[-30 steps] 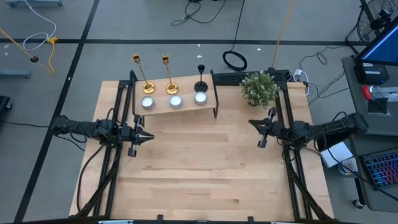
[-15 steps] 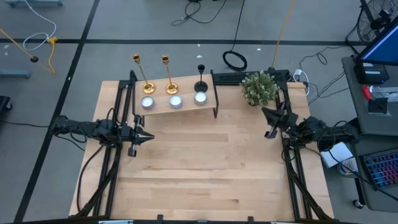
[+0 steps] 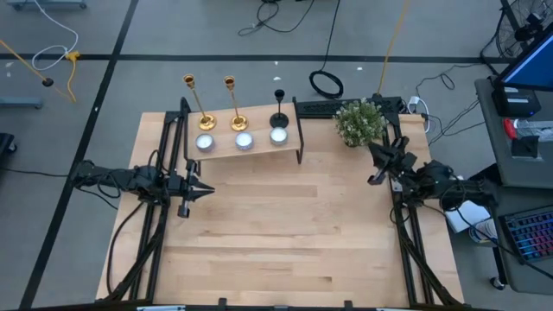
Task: Pick & Place candle stick holders
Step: Return to Home Position
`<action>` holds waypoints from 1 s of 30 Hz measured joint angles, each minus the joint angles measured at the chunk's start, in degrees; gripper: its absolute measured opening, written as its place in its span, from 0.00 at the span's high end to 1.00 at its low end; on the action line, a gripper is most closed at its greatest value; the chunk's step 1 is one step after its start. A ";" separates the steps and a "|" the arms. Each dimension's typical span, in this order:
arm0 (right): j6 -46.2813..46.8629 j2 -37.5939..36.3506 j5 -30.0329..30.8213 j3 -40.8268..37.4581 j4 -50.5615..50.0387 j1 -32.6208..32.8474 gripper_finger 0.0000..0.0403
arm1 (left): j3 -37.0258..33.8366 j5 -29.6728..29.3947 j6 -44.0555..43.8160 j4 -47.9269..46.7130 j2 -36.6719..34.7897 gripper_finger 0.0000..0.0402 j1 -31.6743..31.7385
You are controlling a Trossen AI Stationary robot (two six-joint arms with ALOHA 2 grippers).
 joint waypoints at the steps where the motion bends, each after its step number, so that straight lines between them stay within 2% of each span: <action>1: -0.20 -0.04 0.04 0.00 -1.14 -0.63 1.00 | 0.00 0.00 0.00 0.02 0.00 0.91 0.00; 8: 1.17 0.02 -0.12 0.00 -14.44 -4.55 1.00 | 0.00 0.00 0.00 0.02 0.00 0.91 0.00; 13: 5.59 -0.02 -0.22 0.00 -13.85 -5.01 1.00 | 0.00 -0.02 0.00 0.03 0.00 0.91 0.00; 30: 7.19 0.31 -0.10 0.00 -13.89 -4.99 1.00 | 0.00 -0.02 0.00 0.04 0.00 0.91 0.00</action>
